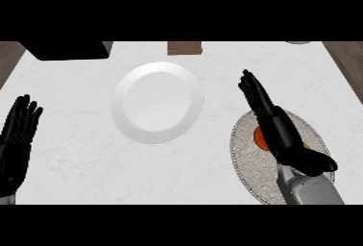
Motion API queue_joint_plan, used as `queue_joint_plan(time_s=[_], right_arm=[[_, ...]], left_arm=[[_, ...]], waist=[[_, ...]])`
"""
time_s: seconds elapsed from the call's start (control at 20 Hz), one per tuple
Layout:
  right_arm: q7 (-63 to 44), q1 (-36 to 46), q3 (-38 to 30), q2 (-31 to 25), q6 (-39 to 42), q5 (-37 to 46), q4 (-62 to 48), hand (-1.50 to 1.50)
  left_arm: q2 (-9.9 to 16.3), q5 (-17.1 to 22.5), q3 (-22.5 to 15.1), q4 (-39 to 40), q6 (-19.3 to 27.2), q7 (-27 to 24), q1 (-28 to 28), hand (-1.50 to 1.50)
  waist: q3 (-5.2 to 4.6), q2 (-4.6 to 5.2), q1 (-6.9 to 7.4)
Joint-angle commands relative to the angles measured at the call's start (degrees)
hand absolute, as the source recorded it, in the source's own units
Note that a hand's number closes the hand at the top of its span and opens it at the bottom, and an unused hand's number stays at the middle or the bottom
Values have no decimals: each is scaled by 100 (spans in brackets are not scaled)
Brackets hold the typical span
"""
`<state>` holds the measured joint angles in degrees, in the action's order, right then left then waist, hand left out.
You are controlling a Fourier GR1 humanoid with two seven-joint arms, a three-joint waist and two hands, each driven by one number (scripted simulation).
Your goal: Pick the tomato from the placemat and place it in the plate
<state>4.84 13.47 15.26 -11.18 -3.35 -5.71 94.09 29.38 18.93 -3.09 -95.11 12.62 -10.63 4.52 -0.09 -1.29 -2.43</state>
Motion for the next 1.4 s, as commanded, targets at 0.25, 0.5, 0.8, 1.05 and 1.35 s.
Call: queue_joint_plan(time_s=[0.25, 0.5, 0.8, 1.05, 1.35], right_arm=[[774, 1178, 810, 558, 269, 873, -894, 150], [-215, 354, 899, 174, -2078, 3431, -1723, 150], [2345, -498, 408, 1091, -2884, 2021, -2002, -150], [1791, -539, 178, 639, -2675, 2328, -773, -150], [-752, -851, 252, -510, -2215, 3751, 371, -150]], left_arm=[[292, -317, -255, -39, -243, 1015, -1524, 0], [114, -181, -438, 13, -369, 1038, -1403, 0], [120, -255, -299, 414, -441, 1192, -1876, 0], [-284, -557, -418, 458, -438, 1255, -1886, 0], [-128, -491, -266, 199, -425, 1463, -1769, 0]], waist=[[16, 173, 277], [14, 185, 135], [26, 172, 214], [8, 123, 201], [-19, 68, 102]])
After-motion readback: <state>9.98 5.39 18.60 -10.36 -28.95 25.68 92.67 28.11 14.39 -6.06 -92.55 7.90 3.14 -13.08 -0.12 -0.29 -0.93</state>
